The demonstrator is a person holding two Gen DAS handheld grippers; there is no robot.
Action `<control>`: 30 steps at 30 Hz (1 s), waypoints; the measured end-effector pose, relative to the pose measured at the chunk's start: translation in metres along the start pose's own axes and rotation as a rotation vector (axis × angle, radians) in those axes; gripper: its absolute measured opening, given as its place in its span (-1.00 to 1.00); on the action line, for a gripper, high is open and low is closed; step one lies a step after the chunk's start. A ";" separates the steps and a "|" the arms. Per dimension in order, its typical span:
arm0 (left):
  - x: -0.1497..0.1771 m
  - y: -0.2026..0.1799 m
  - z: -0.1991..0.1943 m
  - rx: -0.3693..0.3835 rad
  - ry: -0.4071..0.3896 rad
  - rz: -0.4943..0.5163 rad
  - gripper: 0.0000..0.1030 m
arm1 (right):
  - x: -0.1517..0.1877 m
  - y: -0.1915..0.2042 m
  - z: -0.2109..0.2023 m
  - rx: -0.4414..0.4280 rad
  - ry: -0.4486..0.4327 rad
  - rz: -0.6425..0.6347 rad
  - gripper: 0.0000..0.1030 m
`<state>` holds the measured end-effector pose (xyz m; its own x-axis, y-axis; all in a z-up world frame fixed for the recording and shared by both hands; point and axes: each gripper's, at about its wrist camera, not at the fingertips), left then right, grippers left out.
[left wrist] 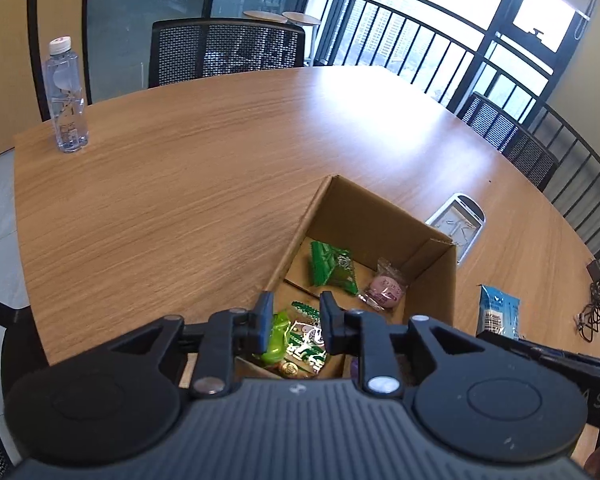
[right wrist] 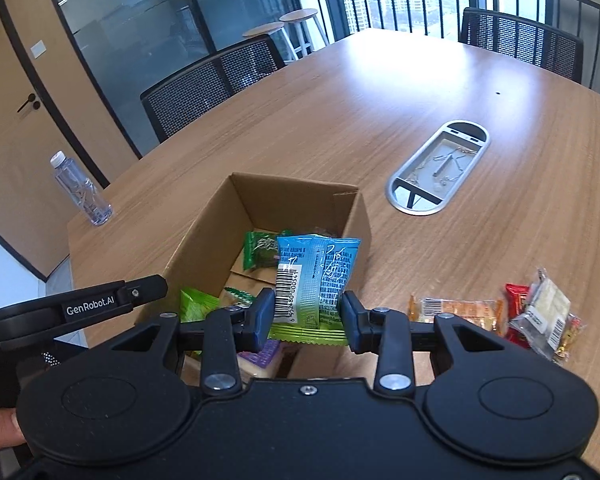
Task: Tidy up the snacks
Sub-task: 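Open both tools to drop the two packets into the box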
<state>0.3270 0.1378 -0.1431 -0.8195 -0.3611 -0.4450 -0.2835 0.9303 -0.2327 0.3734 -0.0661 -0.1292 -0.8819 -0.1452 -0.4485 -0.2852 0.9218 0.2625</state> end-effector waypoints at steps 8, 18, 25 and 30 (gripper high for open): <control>0.001 0.013 -0.006 -0.013 -0.002 -0.028 -0.11 | -0.007 0.017 0.008 -0.042 0.008 -0.042 -0.26; 0.007 0.018 -0.007 -0.016 0.014 -0.058 0.69 | 0.000 0.011 0.007 -0.047 0.015 -0.033 0.02; 0.013 0.002 -0.007 0.005 -0.003 -0.027 1.00 | 0.010 -0.017 -0.009 -0.019 -0.003 0.023 0.02; 0.016 -0.019 -0.008 0.008 -0.021 0.016 1.00 | 0.021 -0.046 -0.023 0.012 -0.022 0.070 0.12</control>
<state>0.3157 0.1145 -0.1389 -0.8131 -0.3472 -0.4672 -0.2660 0.9356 -0.2323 0.3591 -0.1194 -0.1311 -0.8911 -0.0727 -0.4479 -0.2186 0.9338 0.2834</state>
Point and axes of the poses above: each gripper's, at about its wrist camera, not at the fingertips, and z roughly the way its jaws point, y to its left, x to its underside, and after that the axes turned 12 degrees about y, right-handed
